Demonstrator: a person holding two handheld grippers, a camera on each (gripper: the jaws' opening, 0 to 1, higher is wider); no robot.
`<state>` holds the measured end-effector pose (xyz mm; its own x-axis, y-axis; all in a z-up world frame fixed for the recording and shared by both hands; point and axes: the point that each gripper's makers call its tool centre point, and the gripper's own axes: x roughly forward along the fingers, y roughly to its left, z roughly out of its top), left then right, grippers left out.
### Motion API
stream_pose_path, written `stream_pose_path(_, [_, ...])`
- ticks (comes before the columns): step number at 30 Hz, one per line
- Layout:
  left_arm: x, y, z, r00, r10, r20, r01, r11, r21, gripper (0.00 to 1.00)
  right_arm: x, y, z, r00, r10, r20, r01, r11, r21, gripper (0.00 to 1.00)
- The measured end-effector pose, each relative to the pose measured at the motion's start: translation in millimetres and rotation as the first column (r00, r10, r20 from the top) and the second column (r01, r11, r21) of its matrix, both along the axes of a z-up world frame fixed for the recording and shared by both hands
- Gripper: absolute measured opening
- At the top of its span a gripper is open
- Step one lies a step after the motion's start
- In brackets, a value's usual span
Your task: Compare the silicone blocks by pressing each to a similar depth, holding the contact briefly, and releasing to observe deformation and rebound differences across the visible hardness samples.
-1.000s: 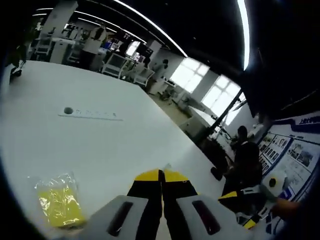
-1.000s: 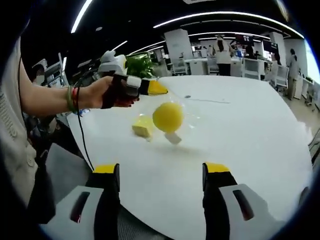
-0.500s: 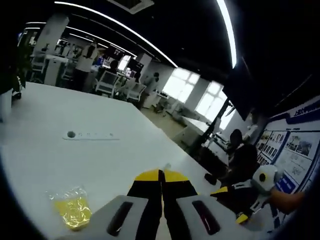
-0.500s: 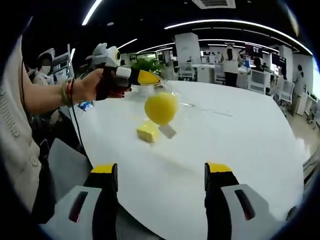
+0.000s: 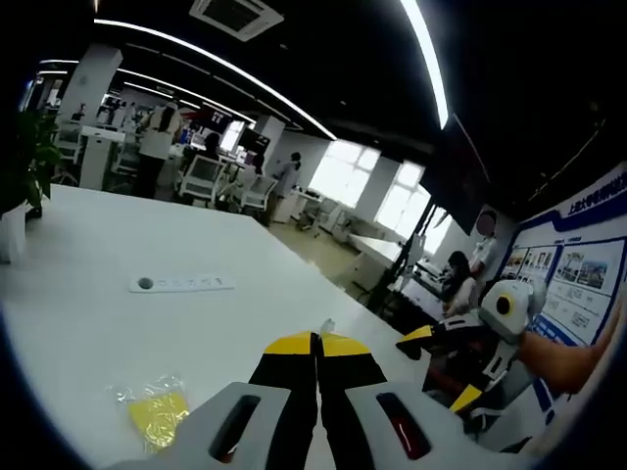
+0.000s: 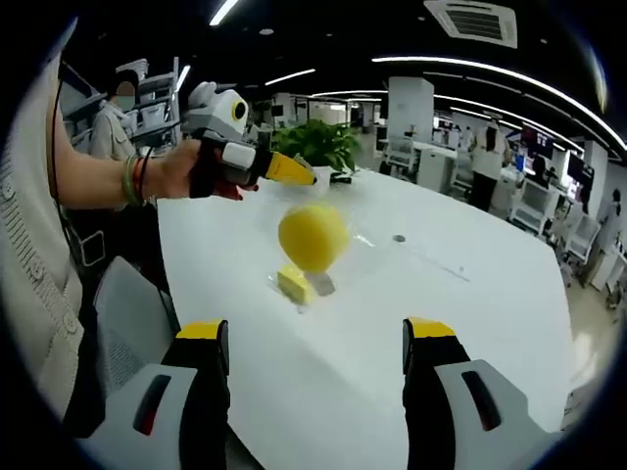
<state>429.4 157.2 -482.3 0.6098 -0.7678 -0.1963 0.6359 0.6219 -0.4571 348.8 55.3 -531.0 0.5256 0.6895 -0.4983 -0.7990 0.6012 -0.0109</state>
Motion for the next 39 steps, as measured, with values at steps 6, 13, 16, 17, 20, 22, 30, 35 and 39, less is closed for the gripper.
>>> stream_pose_path(6, [-8.6,9,5.9,1.0,-0.009,0.025,0.009,1.0,0.001,0.0,17,19,7.7,0.996,0.089,0.022,-0.088,0.995,-0.052,0.68])
stream_pose_path(13, [-14.3,22,11.6,0.999,-0.002,0.04,0.002,1.0,-0.002,0.0,38,45,16.5,0.983,0.177,0.044,-0.173,0.981,-0.085,0.68])
stream_pose_path(16, [-16.0,26,13.0,0.999,-0.002,0.046,0.001,1.0,0.004,0.0,45,59,20.1,0.973,0.225,0.054,-0.218,0.971,-0.102,0.67])
stream_pose_path(17, [-16.6,27,13.3,0.999,-0.003,0.044,0.003,1.0,0.002,0.0,47,65,20.8,0.968,0.245,0.051,-0.239,0.965,-0.108,0.67])
stream_pose_path(20, [-18.1,30,14.7,0.999,-0.004,0.044,0.004,1.0,-0.001,0.0,52,78,19.9,0.955,0.292,0.046,-0.285,0.95,-0.129,0.67])
stream_pose_path(22, [-18.7,32,16.2,0.999,0.001,0.05,-0.001,1.0,-0.002,0.0,53,85,17.1,0.945,0.326,0.035,-0.317,0.936,-0.153,0.67])
stream_pose_path(30, [-19.1,37,22.7,0.998,0.003,0.058,-0.003,1.0,-0.008,0.0,58,111,10.8,0.915,0.402,0.014,-0.394,0.903,-0.172,0.66])
stream_pose_path(35, [-19.8,36,25.8,0.998,-0.002,0.061,0.003,1.0,-0.014,0.0,58,123,5.7,0.898,0.44,-0.004,-0.433,0.882,-0.183,0.65])
stream_pose_path(39, [-23.3,31,29.0,0.998,-0.033,0.062,0.034,0.999,-0.021,0.0,57,130,2.8,0.877,0.48,0.006,-0.468,0.858,-0.213,0.64])
